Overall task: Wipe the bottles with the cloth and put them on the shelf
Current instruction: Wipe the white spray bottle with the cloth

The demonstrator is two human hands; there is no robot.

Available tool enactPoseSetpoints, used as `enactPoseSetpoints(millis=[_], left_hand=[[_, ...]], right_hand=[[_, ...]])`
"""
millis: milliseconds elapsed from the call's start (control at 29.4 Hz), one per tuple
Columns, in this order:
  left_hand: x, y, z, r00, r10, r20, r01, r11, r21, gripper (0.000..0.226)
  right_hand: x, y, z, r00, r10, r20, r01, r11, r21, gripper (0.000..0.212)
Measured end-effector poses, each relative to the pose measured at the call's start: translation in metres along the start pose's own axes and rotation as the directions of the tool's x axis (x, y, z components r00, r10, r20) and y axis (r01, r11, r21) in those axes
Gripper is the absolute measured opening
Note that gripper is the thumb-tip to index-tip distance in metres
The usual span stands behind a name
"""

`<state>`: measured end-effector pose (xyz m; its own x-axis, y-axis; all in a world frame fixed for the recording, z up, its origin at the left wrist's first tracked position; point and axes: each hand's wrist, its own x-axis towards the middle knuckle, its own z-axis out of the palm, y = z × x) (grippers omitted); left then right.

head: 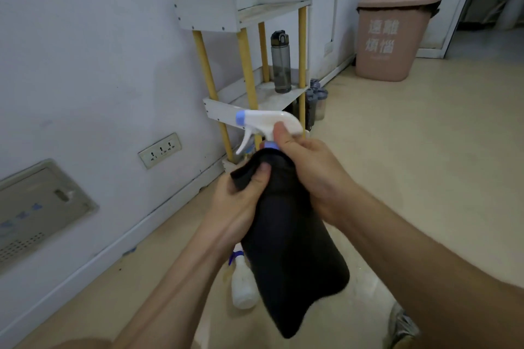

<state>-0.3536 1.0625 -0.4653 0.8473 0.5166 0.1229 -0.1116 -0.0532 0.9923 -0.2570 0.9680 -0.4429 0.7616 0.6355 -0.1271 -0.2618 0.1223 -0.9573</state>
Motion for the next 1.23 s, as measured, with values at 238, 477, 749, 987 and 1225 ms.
enactPoseSetpoints(millis=[238, 477, 749, 987, 1225], left_hand=[[0.005, 0.009, -0.004, 0.998, 0.051, 0.039, -0.055, 0.992, 0.115, 0.014], [0.000, -0.012, -0.017, 0.975, -0.118, 0.187, 0.079, 0.976, 0.204, 0.059], [-0.010, 0.014, -0.017, 0.985, -0.088, 0.149, 0.091, 0.996, -0.017, 0.038], [0.008, 0.024, -0.008, 0.995, 0.052, 0.083, -0.075, 0.948, 0.308, 0.020], [0.022, 0.011, -0.003, 0.910, -0.041, -0.412, 0.092, 0.990, 0.103, 0.032]], right_hand=[[-0.003, 0.010, 0.012, 0.993, -0.049, 0.110, 0.043, 0.998, 0.056, 0.042], [0.005, -0.008, -0.001, 0.977, -0.099, -0.190, 0.127, 0.982, 0.141, 0.040], [0.007, -0.015, -0.008, 0.996, -0.008, -0.094, 0.040, 0.939, 0.342, 0.056], [-0.005, 0.009, 0.017, 0.985, -0.133, 0.109, 0.125, 0.989, 0.073, 0.048], [0.004, 0.009, 0.002, 0.947, -0.320, 0.030, 0.248, 0.669, -0.700, 0.058]])
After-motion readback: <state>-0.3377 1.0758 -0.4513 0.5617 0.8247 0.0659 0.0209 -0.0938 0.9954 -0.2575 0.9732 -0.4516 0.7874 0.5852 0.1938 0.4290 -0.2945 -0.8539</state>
